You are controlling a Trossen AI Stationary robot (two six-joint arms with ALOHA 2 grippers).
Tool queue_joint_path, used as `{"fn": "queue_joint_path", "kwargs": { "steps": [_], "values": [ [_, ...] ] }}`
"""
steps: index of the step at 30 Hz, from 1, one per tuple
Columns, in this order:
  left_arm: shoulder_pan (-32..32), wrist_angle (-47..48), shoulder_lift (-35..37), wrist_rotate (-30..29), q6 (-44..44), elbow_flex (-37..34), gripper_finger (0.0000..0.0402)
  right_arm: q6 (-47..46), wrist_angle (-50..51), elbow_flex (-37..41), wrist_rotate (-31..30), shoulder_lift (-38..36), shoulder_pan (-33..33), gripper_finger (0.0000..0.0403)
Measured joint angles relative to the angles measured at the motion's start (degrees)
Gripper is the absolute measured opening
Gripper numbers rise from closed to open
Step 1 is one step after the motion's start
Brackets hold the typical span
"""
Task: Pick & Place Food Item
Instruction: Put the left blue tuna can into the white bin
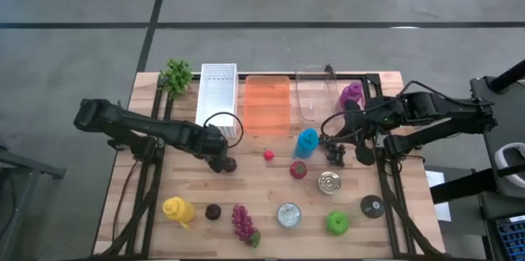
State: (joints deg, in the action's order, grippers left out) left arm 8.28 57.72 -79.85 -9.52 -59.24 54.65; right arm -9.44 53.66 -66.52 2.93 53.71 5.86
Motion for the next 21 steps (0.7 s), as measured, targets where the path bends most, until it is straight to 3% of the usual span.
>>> {"fn": "queue_joint_path", "kwargs": {
  "steps": [9, 21],
  "values": [
    [-0.9, -3.2, -0.1, -0.6, 0.8, -3.9, 0.0287, 0.0, 0.0, 0.0, 0.0, 0.0, 0.0, 0.0008],
    [-0.9, -14.2, -0.1, -0.1, 1.0, -9.4, 0.0287, 0.0, 0.0, 0.0, 0.0, 0.0, 0.0, 0.0008]
  ]
}}
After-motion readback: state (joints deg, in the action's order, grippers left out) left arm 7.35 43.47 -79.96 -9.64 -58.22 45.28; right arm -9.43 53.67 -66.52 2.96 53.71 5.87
